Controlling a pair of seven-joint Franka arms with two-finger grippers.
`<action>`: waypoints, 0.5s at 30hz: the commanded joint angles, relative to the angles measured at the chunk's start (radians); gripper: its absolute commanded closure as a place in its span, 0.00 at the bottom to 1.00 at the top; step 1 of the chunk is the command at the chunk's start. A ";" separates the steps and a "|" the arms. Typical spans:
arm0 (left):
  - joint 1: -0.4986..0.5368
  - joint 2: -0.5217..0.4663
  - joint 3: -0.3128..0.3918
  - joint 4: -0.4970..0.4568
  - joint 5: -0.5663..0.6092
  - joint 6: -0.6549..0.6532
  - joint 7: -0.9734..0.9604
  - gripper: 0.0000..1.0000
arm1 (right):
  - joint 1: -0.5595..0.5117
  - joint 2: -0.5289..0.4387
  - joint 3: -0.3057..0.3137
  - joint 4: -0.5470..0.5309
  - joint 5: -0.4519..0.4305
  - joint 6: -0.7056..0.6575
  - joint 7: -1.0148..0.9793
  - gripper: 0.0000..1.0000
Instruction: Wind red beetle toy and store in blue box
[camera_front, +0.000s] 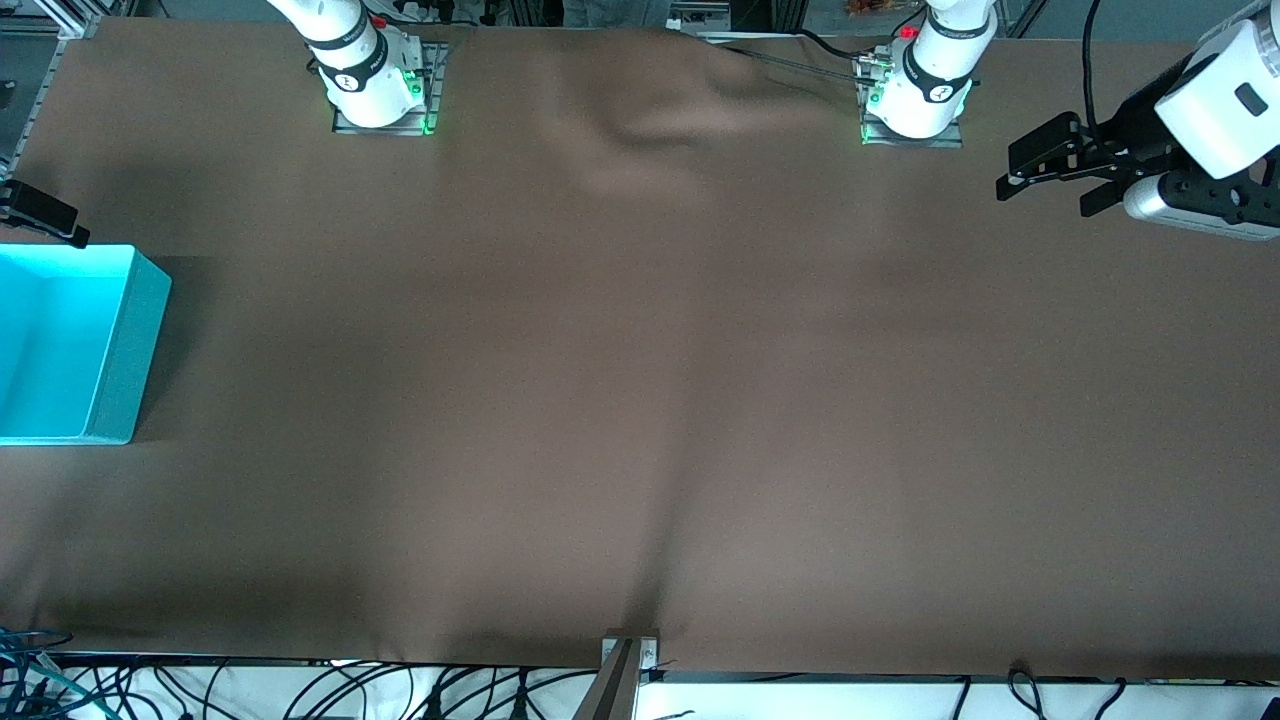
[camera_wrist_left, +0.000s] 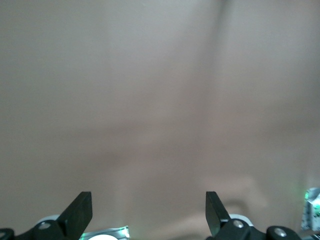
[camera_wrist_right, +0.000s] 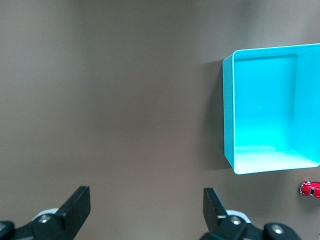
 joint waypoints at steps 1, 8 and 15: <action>0.004 0.029 0.003 -0.006 -0.082 -0.013 0.010 0.00 | -0.003 0.000 0.001 0.019 -0.014 -0.029 -0.012 0.00; 0.007 0.038 0.012 -0.001 -0.071 -0.011 -0.005 0.00 | -0.005 -0.002 0.001 0.018 -0.014 -0.046 -0.012 0.00; 0.003 0.038 0.003 -0.007 -0.016 -0.013 -0.097 0.00 | -0.007 -0.008 -0.025 0.018 -0.014 -0.072 -0.017 0.00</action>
